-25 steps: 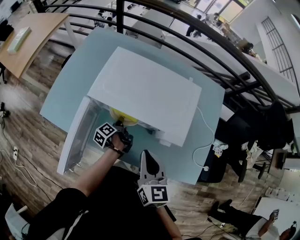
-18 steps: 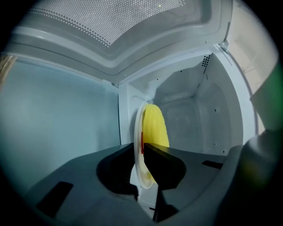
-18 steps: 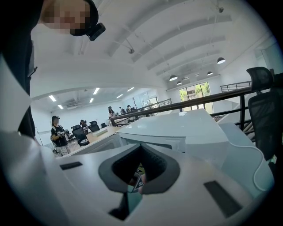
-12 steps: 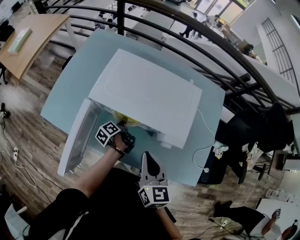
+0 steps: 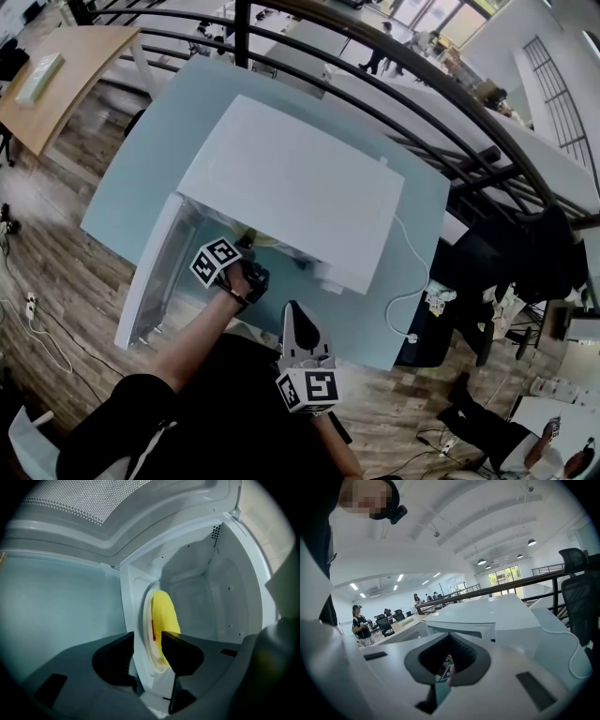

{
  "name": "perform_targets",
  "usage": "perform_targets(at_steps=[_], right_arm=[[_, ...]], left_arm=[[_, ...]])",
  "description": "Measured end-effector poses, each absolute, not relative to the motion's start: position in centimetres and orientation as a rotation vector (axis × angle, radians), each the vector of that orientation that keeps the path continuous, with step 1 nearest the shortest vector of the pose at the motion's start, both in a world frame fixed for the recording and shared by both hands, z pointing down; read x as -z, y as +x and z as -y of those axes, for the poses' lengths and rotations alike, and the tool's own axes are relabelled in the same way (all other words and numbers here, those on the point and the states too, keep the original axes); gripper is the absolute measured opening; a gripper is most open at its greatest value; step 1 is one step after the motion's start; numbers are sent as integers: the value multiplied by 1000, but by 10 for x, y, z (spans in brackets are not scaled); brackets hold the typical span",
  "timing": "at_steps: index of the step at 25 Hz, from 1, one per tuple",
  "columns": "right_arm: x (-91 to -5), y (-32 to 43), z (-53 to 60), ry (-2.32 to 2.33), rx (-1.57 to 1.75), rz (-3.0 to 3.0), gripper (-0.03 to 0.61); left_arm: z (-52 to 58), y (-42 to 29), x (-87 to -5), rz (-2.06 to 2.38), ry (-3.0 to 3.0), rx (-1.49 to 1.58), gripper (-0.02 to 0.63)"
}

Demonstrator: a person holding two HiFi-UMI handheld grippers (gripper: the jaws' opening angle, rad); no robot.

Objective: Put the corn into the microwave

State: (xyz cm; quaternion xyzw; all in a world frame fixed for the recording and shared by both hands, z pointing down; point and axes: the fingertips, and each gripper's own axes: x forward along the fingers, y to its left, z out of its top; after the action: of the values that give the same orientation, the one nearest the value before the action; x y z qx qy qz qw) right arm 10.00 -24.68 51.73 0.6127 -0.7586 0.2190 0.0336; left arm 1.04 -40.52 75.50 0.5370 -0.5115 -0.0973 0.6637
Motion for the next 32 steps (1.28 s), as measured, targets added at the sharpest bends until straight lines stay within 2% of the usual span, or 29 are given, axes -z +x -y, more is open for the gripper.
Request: perform_targets(at_steps=[2,10,11,14,15,32], right_arm=[[-514,100,248,1880,-664,2329,9],[-517,98,244,1880,-688,2347,9],[-516,99,244,1882,-693,2346,9],[-517,98,244,1875,-708,2349,9],[-518,97,244,1869,-719,2355,9],[-519,100,241,1872,-690,2372,9]], left_arm=[[406,11,-753,1152,1240,208,186],[374,-7,-750,1200,1317,100,186],[369,-8,-749,1195,1337,85,177],[358,-15,-748,1208,1374,48,36],[356,-17,-747,1210,1384,41,9],[329,-13,-646,1079,1851,56,2]])
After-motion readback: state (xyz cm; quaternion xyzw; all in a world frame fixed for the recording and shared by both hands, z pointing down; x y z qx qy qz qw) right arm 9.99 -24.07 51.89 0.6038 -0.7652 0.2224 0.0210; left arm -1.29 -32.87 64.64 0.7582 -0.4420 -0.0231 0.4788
